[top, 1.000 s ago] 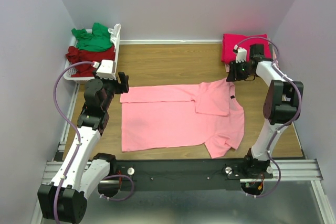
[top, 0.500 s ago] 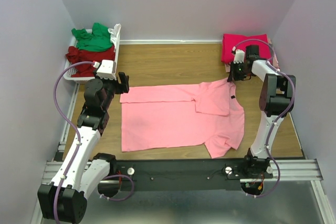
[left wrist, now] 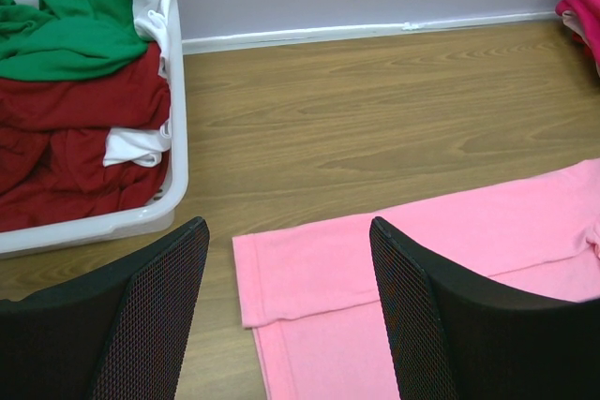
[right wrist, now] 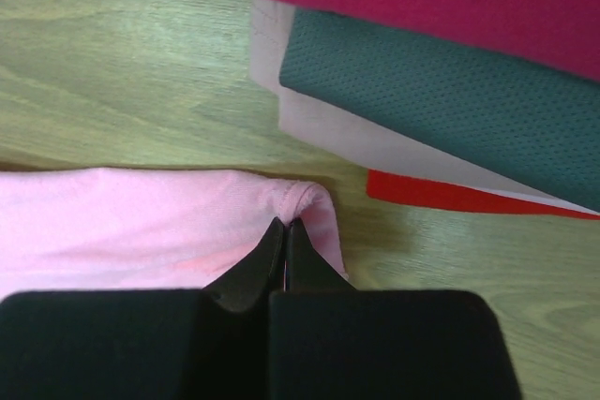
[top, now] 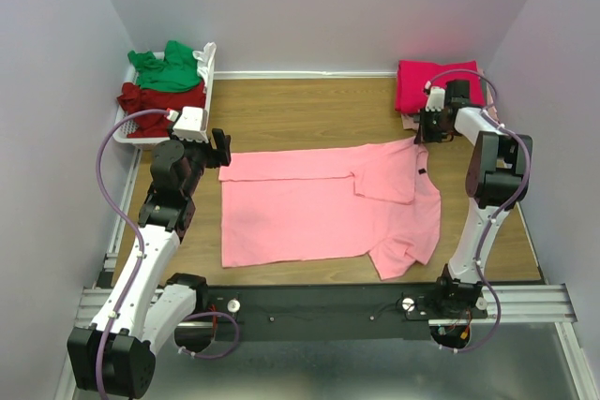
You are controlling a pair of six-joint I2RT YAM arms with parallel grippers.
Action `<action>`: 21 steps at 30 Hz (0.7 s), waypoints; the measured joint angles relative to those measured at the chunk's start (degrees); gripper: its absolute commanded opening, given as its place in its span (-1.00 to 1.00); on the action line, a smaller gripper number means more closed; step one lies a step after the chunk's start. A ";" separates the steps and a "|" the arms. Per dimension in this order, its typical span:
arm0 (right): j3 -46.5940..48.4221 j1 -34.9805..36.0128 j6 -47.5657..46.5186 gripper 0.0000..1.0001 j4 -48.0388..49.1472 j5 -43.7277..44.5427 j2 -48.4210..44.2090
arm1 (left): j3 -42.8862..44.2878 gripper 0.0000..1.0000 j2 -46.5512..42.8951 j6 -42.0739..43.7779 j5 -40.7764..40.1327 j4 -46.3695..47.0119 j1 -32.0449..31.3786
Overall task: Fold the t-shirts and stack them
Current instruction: Fold the tshirt
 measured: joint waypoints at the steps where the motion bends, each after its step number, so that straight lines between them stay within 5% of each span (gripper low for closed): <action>1: 0.00 0.00 0.20 -0.90 0.20 0.48 0.00 | 0.00 0.54 0.00 0.00 0.00 0.00 0.00; 3: -0.04 0.02 0.63 -0.57 0.63 1.51 0.00 | 0.00 0.54 0.02 0.00 0.00 0.00 0.00; 11: -1.07 0.00 0.63 -0.09 1.25 2.93 -0.90 | 0.00 0.55 0.98 0.00 0.22 0.17 0.00; 15: -4.66 -0.02 -1.75 0.46 1.42 3.69 -6.43 | 0.07 0.55 4.42 -0.09 2.43 0.85 0.00; 21: -12.35 -0.02 -6.88 0.58 2.21 -0.76 -22.12 | 0.35 0.41 13.38 -1.01 7.23 0.52 -0.02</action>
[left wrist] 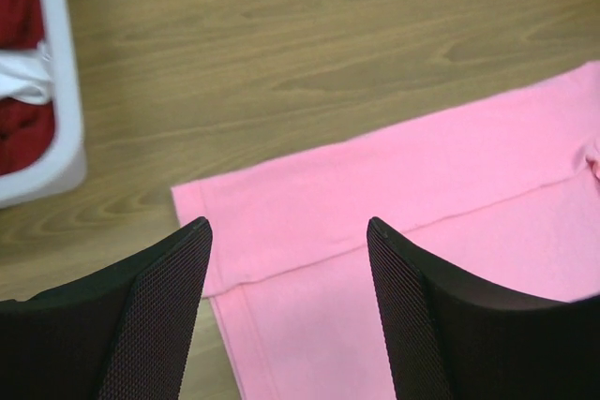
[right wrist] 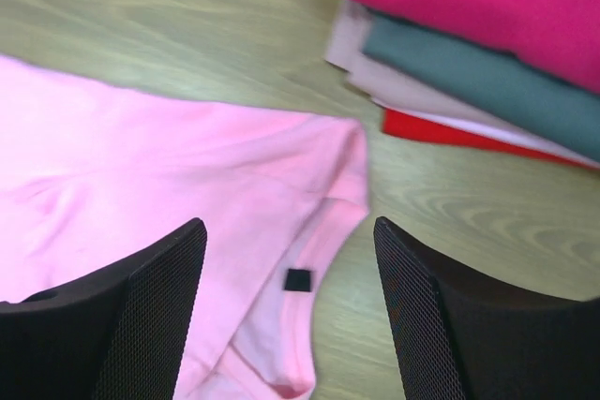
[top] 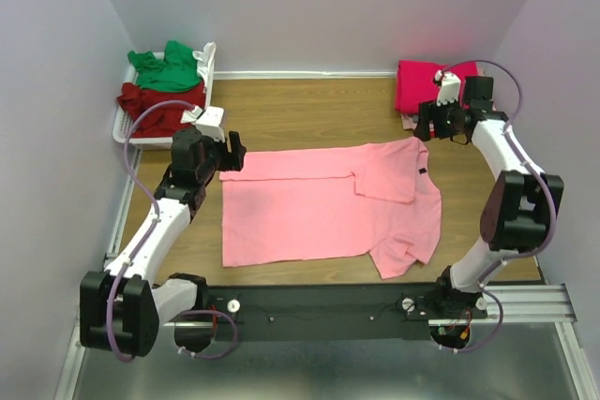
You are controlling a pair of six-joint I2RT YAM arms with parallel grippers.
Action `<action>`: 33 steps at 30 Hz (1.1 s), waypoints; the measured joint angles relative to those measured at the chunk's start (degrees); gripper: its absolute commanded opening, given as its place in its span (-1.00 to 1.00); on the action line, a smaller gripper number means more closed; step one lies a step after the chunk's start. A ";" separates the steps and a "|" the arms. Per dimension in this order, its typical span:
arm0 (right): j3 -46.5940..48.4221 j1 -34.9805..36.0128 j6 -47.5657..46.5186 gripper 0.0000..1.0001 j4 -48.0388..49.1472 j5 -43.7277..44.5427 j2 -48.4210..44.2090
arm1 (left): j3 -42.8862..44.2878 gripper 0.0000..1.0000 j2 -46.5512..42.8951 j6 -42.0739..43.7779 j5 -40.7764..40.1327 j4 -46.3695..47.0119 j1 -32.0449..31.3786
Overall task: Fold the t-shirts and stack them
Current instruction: Fold the tshirt
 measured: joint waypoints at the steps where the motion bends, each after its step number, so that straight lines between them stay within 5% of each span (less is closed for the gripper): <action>1: -0.81 0.00 -0.61 0.58 0.13 -1.44 -1.57 | 0.07 0.39 0.83 -0.17 0.61 -0.17 -0.02; 8: -9.55 0.00 -3.67 0.48 0.52 -15.47 -6.80 | 4.26 0.23 11.19 -2.32 2.19 -1.97 -3.45; 14: -9.75 0.00 -3.17 0.05 0.15 -16.04 -4.04 | 10.29 0.17 21.70 -3.56 0.35 -5.20 -6.78; 26: 4.15 0.00 0.72 -0.03 0.37 -8.28 15.58 | 17.99 0.15 34.07 -4.81 -7.08 -10.43 -6.97; 33: 5.51 0.09 1.46 0.04 0.61 -5.57 18.51 | 19.87 0.15 40.19 -4.70 -9.38 -12.87 -6.95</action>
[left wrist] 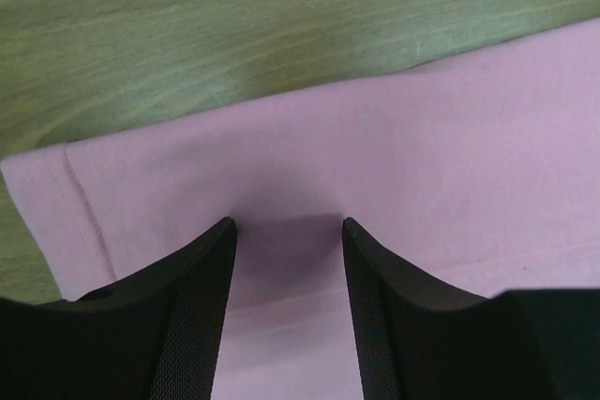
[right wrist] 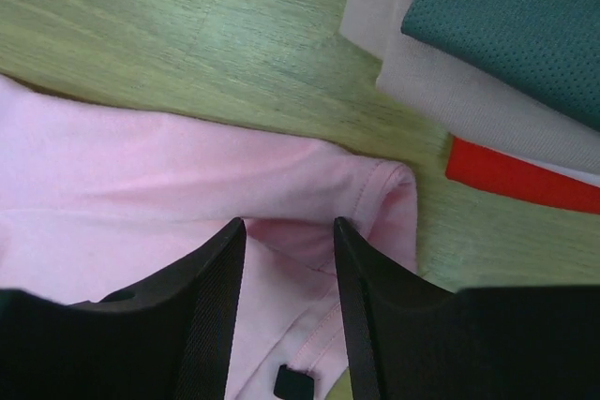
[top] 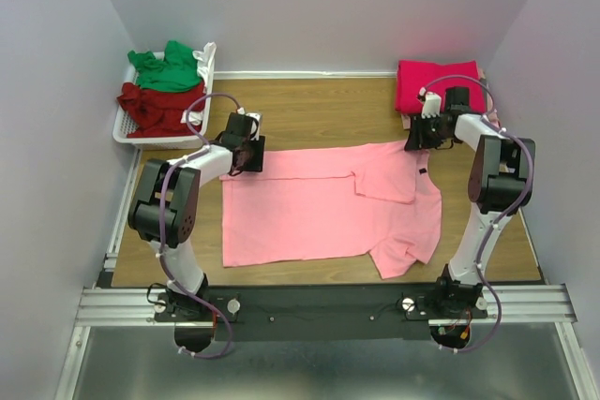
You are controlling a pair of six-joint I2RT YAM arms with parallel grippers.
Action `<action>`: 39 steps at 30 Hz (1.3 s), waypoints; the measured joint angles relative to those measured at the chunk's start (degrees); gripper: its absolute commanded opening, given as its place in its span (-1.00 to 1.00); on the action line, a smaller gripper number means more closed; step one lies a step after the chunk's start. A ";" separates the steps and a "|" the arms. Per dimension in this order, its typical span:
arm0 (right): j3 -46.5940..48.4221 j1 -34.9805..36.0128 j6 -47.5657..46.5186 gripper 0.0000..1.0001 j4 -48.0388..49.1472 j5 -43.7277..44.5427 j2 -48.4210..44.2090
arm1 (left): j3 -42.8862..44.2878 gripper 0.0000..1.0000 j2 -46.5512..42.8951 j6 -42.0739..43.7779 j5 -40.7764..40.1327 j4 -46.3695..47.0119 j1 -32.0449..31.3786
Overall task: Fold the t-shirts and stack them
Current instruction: Fold the tshirt
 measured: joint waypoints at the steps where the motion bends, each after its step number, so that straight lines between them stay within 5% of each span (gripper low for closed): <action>1: 0.00 0.02 0.00 0.09 -0.02 0.24 -0.09 | 0.46 0.15 0.28 -0.07 -0.35 -0.09 0.00; 6: -0.04 0.04 -0.07 0.31 -0.31 3.02 -2.01 | 0.92 0.15 0.70 -0.04 -0.74 -0.33 0.11; 20: 2.38 0.04 2.05 0.22 -0.26 8.76 0.07 | 1.60 0.15 1.20 -0.04 -0.72 -0.52 0.87; 23: 2.97 0.04 2.47 0.08 -0.31 8.70 1.22 | 1.64 0.15 1.22 -0.02 -0.72 -0.52 1.14; 30: 4.13 0.02 3.34 -0.95 -0.63 8.07 2.62 | 1.66 0.15 1.25 0.00 -0.68 -0.55 1.77; 39: 5.49 0.02 3.06 -0.99 -1.70 4.15 2.62 | 2.56 0.15 1.75 0.00 -0.63 -0.85 3.45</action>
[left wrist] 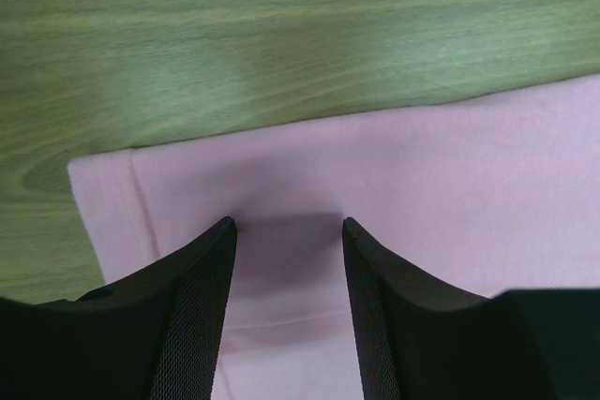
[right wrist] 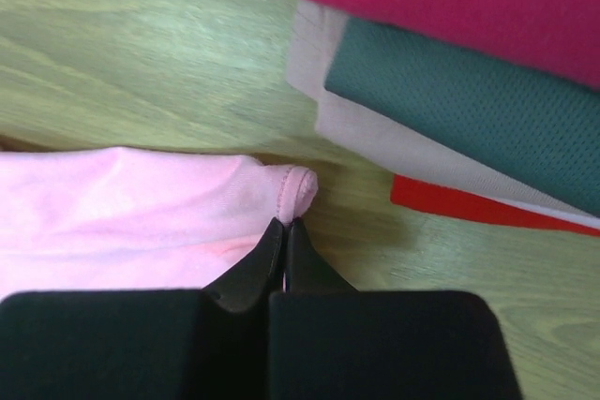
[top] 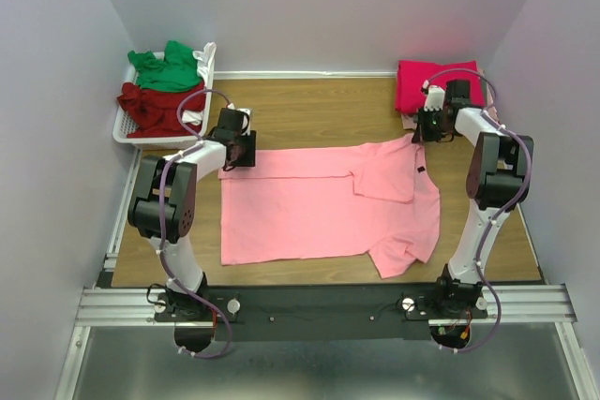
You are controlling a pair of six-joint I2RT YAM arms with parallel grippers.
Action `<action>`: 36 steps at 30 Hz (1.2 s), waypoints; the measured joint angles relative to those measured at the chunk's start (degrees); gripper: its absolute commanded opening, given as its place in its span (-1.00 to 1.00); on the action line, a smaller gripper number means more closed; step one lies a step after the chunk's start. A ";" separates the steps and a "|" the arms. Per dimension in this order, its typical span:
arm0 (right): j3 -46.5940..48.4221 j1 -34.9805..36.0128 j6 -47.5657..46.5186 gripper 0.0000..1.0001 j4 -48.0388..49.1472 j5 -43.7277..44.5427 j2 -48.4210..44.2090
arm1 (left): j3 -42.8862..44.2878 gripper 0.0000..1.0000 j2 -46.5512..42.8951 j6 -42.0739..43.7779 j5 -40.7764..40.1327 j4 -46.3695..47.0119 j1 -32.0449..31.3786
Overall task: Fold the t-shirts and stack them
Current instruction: Fold the tshirt
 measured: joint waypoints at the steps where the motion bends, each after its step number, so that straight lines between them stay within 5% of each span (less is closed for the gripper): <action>1: 0.46 0.00 0.00 -0.99 -0.17 -0.61 -0.15 | 0.24 0.15 0.26 0.00 0.00 -0.02 0.59; 20: 10.54 0.02 0.02 -0.99 -0.52 -3.15 -3.30 | 6.88 0.13 5.11 -0.24 0.09 -1.46 3.54; 36: 24.87 0.07 1.20 -0.99 -0.42 -1.40 5.75 | 17.75 0.13 12.68 -0.96 1.42 -3.41 3.91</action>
